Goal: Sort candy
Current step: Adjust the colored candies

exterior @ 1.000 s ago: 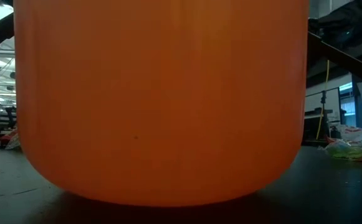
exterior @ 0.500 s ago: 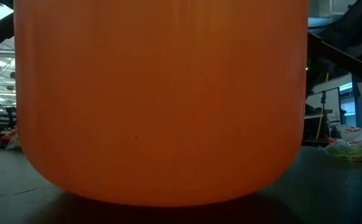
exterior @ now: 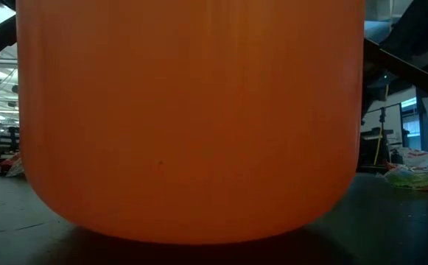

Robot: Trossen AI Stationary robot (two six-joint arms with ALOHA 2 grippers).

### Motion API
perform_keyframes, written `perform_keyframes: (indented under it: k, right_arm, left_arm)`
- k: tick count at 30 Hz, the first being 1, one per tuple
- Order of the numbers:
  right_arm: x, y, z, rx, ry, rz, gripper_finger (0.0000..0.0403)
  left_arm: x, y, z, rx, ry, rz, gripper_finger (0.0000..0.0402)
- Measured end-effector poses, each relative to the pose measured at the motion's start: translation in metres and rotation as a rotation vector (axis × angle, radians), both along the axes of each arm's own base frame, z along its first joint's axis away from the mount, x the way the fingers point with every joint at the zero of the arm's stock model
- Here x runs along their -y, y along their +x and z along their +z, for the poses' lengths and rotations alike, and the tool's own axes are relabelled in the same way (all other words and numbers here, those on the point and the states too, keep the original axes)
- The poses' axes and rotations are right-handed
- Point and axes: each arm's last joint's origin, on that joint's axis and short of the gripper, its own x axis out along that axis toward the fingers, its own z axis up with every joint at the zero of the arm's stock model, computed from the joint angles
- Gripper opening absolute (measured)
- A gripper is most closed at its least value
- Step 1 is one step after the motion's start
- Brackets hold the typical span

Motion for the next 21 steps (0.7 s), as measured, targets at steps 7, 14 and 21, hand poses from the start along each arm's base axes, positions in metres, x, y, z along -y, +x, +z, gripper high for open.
perform_keyframes:
  k: [7,14,21]
  right_arm:
    - [-0.0013,-0.0005,-0.0001,-0.009,0.034,0.001,0.0156]
    - [-0.0054,0.0012,0.0021,0.037,0.169,0.065,0.0156]
    - [-0.0082,0.0011,0.0052,0.075,0.201,0.094,0.0156]
  left_arm:
    - [0.0001,0.0,0.0,0.007,-0.021,0.003,0.008]
    - [0.0001,0.0,0.0001,0.008,-0.023,0.003,0.008]
    - [0.0002,0.0,0.0001,0.006,-0.021,0.003,0.008]
